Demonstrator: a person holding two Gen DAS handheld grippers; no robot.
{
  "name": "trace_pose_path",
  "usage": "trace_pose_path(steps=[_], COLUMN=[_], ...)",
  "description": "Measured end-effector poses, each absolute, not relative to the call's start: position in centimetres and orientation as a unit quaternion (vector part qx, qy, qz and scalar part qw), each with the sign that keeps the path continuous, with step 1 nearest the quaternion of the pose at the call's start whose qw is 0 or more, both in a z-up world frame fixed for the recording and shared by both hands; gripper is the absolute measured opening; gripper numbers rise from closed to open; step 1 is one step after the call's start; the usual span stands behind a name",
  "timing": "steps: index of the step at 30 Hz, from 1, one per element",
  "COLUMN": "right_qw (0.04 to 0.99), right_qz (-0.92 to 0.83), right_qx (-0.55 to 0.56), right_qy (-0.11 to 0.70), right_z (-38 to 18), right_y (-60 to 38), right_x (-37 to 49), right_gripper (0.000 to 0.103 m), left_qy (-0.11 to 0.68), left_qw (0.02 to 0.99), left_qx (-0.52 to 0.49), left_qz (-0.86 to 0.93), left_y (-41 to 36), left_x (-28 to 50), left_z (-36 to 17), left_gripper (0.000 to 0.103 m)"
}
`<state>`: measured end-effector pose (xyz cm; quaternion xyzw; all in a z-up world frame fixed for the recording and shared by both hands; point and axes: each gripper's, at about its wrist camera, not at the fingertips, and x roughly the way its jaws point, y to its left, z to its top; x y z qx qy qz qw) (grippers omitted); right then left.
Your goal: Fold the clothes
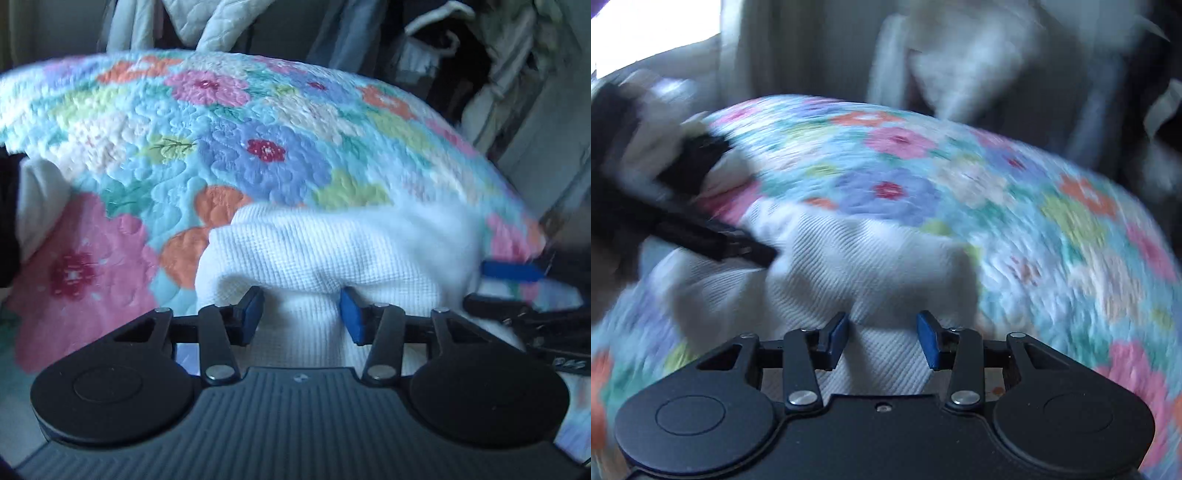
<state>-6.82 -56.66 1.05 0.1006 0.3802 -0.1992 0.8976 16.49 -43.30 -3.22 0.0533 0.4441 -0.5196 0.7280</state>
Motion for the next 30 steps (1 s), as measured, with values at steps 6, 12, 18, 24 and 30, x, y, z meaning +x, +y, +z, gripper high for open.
trace_pose_path(steps=[6, 12, 18, 24, 30], right_qw=[0.88, 0.838, 0.823, 0.852, 0.791], right_qz=[-0.198, -0.209, -0.202, -0.213, -0.176], right_qx=[0.194, 0.385, 0.431, 0.392, 0.527], right_qy=[0.386, 0.324, 0.31, 0.274, 0.256], right_z=[-1.8, -2.1, -2.8, -3.4, -6.2], right_y=[-60.8, -61.6, -59.3, -56.4, -58.8], right_x=[-7.4, -13.4, -18.4, -18.7, -18.6], right_gripper=[0.073, 0.077, 0.078, 0.078, 0.078], left_qy=[0.45, 0.438, 0.503, 0.519, 0.563], left_qw=[0.73, 0.751, 0.72, 0.694, 0.633], left_qx=[0.099, 0.059, -0.002, -0.03, -0.105], left_qz=[-0.504, -0.49, -0.478, -0.498, -0.52], left_y=[-45.5, -40.6, -34.1, -34.2, -34.8], left_x=[17.4, 18.2, 19.4, 19.4, 19.7], left_z=[-5.2, -2.4, -4.4, -7.5, -9.4], left_gripper=[0.041, 0.048, 0.066, 0.069, 0.072])
